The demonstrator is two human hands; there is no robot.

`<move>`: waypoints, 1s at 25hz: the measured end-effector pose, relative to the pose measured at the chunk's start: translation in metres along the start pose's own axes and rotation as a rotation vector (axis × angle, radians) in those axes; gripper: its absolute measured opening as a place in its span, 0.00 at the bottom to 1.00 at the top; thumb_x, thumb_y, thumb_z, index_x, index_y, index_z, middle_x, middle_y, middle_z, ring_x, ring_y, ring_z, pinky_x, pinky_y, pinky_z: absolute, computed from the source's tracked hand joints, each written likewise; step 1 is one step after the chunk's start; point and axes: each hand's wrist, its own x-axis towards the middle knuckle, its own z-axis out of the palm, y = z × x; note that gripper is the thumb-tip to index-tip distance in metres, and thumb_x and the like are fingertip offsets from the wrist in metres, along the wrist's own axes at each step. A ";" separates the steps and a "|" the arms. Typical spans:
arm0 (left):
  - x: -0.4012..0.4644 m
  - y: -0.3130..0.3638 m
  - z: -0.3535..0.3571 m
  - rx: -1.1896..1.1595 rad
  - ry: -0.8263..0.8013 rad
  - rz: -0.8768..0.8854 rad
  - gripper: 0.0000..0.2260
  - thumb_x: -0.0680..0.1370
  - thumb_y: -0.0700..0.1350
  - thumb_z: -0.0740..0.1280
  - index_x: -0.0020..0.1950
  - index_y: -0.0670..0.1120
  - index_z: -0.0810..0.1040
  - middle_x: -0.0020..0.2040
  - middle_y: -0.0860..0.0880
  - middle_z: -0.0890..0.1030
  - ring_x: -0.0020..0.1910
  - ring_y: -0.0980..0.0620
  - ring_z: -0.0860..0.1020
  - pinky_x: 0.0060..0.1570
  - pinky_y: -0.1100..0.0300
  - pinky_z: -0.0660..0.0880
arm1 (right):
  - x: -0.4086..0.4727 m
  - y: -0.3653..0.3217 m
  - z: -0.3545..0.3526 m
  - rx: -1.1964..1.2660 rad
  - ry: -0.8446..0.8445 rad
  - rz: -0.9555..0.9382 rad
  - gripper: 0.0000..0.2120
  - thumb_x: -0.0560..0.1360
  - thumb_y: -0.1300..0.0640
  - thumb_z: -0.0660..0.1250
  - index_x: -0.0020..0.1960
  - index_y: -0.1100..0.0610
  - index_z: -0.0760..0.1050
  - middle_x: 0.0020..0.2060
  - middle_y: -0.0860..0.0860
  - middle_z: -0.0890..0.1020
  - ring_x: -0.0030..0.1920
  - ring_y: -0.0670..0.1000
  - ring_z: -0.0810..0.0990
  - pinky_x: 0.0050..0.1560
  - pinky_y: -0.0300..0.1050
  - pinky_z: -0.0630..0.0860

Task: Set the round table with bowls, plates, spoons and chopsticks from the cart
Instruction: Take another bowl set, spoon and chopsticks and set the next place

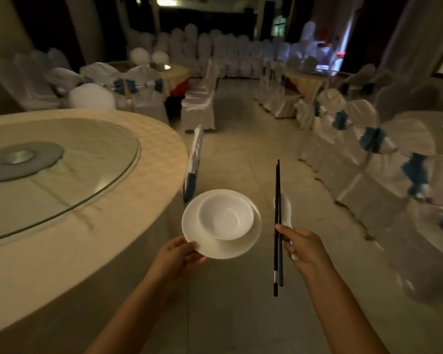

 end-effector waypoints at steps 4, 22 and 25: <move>0.075 0.032 -0.002 -0.027 0.062 0.055 0.06 0.78 0.34 0.60 0.52 0.40 0.75 0.35 0.41 0.84 0.35 0.47 0.83 0.32 0.57 0.81 | 0.089 -0.033 0.047 -0.033 -0.098 -0.010 0.09 0.71 0.59 0.71 0.35 0.62 0.78 0.28 0.52 0.80 0.16 0.42 0.62 0.17 0.33 0.56; 0.384 0.200 -0.016 -0.169 0.598 0.312 0.07 0.77 0.34 0.61 0.53 0.40 0.76 0.46 0.40 0.82 0.39 0.49 0.84 0.36 0.59 0.80 | 0.469 -0.229 0.314 -0.206 -0.683 -0.057 0.08 0.72 0.62 0.69 0.35 0.64 0.77 0.34 0.58 0.76 0.15 0.42 0.62 0.27 0.40 0.56; 0.415 0.208 -0.016 -0.254 0.748 0.373 0.08 0.77 0.34 0.61 0.52 0.41 0.77 0.44 0.42 0.84 0.39 0.50 0.84 0.37 0.60 0.79 | 0.515 -0.264 0.372 -0.252 -0.852 -0.099 0.11 0.72 0.62 0.69 0.32 0.61 0.76 0.33 0.58 0.76 0.15 0.42 0.60 0.27 0.40 0.54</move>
